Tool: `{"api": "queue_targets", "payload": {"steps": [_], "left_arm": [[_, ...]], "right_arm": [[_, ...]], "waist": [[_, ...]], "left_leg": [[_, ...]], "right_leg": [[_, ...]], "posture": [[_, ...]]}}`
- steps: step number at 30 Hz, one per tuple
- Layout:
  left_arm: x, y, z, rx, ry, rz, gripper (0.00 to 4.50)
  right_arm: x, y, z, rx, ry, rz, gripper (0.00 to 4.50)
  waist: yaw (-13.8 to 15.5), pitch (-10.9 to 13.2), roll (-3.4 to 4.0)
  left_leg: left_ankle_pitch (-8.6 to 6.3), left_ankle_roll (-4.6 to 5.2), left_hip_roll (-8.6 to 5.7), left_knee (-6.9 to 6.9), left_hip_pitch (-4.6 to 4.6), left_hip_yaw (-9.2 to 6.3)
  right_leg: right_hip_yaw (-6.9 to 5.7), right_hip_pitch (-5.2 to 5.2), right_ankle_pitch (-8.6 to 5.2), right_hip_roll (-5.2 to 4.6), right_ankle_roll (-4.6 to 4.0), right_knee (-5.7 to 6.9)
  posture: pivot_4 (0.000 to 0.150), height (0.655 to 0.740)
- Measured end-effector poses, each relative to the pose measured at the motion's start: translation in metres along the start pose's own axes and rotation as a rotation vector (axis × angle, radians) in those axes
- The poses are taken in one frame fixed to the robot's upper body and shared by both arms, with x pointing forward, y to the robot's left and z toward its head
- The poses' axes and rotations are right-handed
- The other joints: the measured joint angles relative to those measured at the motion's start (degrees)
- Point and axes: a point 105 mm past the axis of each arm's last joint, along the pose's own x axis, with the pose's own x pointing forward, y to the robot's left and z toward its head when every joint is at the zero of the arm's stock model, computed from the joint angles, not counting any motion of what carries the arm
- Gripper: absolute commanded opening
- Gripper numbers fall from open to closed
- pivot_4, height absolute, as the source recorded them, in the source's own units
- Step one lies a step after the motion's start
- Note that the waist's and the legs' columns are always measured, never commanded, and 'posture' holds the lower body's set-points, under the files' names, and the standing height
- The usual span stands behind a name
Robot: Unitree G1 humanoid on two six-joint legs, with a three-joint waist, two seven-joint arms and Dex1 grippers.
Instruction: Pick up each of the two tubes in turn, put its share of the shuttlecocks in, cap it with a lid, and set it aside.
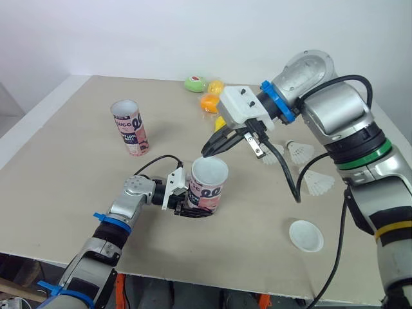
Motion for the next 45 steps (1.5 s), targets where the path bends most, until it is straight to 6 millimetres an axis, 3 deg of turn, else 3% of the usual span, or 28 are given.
{"api": "queue_targets", "payload": {"steps": [5, 14, 18, 20, 24, 25, 26, 27, 28, 29, 34, 35, 36, 40, 45], "left_arm": [[0.000, 0.000, 0.000, 0.005, 0.001, -0.001, 3.10], [0.000, 0.000, -0.002, -0.001, 0.006, 0.006, 3.10], [-0.002, 0.001, -0.002, -0.003, 0.001, 0.021, 3.10], [-0.002, 0.000, -0.001, 0.005, -0.001, 0.021, 3.10], [-0.001, -0.002, 0.000, 0.016, -0.006, 0.017, 3.10], [-0.001, -0.003, 0.001, 0.018, -0.008, 0.016, 3.10], [-0.001, -0.003, 0.001, 0.019, -0.009, 0.017, 3.10], [-0.001, -0.003, 0.001, 0.019, -0.010, 0.018, 3.10], [-0.001, -0.003, 0.001, 0.019, -0.011, 0.018, 3.10], [-0.001, -0.003, 0.001, 0.020, -0.011, 0.018, 3.10], [0.000, -0.003, 0.002, 0.024, -0.015, 0.013, 3.10], [0.000, -0.003, 0.003, 0.027, -0.013, 0.007, 3.10], [0.000, -0.003, 0.003, 0.026, -0.012, 0.004, 3.10], [0.000, -0.001, 0.000, -0.016, -0.013, 0.003, 4.47], [-0.002, -0.002, 0.002, -0.056, -0.033, -0.016, 4.47]], "right_arm": [[0.016, 0.015, -0.020, 0.028, 0.057, 0.056, 0.04], [0.020, 0.016, -0.019, -0.117, 0.131, 0.066, 0.04], [0.020, 0.009, -0.018, -0.059, 0.083, 0.051, 0.04], [0.019, 0.009, -0.015, 0.000, 0.028, 0.049, 0.04], [-0.004, 0.002, -0.005, 0.068, -0.061, -0.032, 0.04], [-0.020, -0.002, -0.001, 0.088, -0.081, -0.092, 0.63], [-0.035, -0.002, 0.001, 0.109, -0.093, -0.146, 0.80], [-0.038, -0.002, 0.000, 0.114, -0.093, -0.156, 1.48], [-0.046, 0.001, -0.001, 0.131, -0.097, -0.184, 1.73], [-0.051, 0.008, -0.003, 0.152, -0.108, -0.204, 1.95], [-0.059, 0.040, -0.019, 0.275, -0.148, -0.275, 4.18], [-0.062, 0.054, -0.027, 0.336, -0.159, -0.317, 4.48], [-0.062, 0.060, -0.030, 0.353, -0.158, -0.334, 4.48], [-0.049, 0.087, -0.046, 0.482, -0.150, -0.410, 4.50], [-0.025, 0.107, -0.057, 0.562, -0.122, -0.425, 4.50]], "waist": [[0.0, 0.0, -0.07], [-0.1, 0.0, -0.04], [-0.2, 0.0, -0.07], [-0.2, 0.1, -0.08], [-0.1, 0.2, -0.10], [0.0, 0.2, -0.10], [0.0, 0.2, -0.11], [0.0, 0.2, -0.11], [0.0, 0.2, -0.11], [0.0, 0.2, -0.12], [0.2, 0.2, -0.18], [0.1, 0.2, -0.13], [0.0, 0.2, -0.13], [-0.1, 0.3, -0.05], [-0.2, 0.3, -0.07]], "left_leg": [[0.00, 0.00, 0.00, 0.05, -0.01, 0.01], [-0.01, -0.02, 0.02, 0.02, 0.23, 0.03], [0.00, -0.01, 0.07, 0.02, 0.29, 0.05], [-0.01, -0.02, 0.07, 0.02, 0.25, 0.06], [-0.01, -0.01, 0.04, 0.02, -0.02, 0.02], [-0.01, -0.01, 0.01, -0.01, -0.08, 0.00], [-0.02, -0.01, 0.00, -0.05, -0.10, -0.03], [-0.02, -0.02, -0.01, -0.06, -0.12, -0.04], [-0.03, -0.03, -0.01, -0.08, -0.13, -0.04], [-0.03, -0.03, -0.01, -0.10, -0.17, -0.06], [-0.02, -0.02, -0.05, 0.00, -0.46, -0.16], [-0.01, -0.01, -0.09, 0.01, -0.59, -0.16], [-0.01, -0.01, -0.09, 0.02, -0.61, -0.18], [0.01, 0.02, -0.10, 0.05, -0.62, -0.21], [0.01, 0.02, -0.10, 0.03, -0.68, -0.25]], "right_leg": [[0.01, 0.00, -0.07, 0.00, -0.15, -0.01], [0.01, 0.18, -0.12, 0.00, -0.23, -0.02], [0.00, 0.17, -0.07, 0.00, -0.31, 0.00], [0.00, 0.16, -0.08, -0.01, -0.34, 0.00], [0.00, 0.02, -0.01, -0.03, -0.07, -0.01], [0.00, -0.07, -0.02, -0.02, -0.04, -0.02], [-0.01, -0.08, -0.03, -0.02, -0.04, -0.03], [-0.02, -0.10, -0.05, -0.02, -0.03, -0.04], [-0.02, -0.13, -0.06, -0.02, -0.04, -0.05], [-0.02, -0.15, -0.06, -0.02, -0.04, -0.06], [-0.09, -0.23, -0.05, -0.04, 0.01, -0.08], [-0.07, -0.15, -0.01, -0.06, 0.08, -0.07], [-0.08, -0.14, 0.00, -0.05, 0.09, -0.08], [-0.06, -0.20, 0.03, -0.03, 0.13, -0.06], [-0.07, -0.24, 0.00, 0.00, 0.14, -0.08]], "posture": [[0.150, 0.6946], [0.150, 0.6946], [0.150, 0.6946], [0.150, 0.6946], [0.150, 0.6946], [0.150, 0.6946], [0.150, 0.6946], [0.150, 0.6946], [0.150, 0.6946], [0.150, 0.6946], [0.150, 0.6946], [0.150, 0.6946], [0.150, 0.6946], [0.150, 0.6946], [0.150, 0.6946]]}}
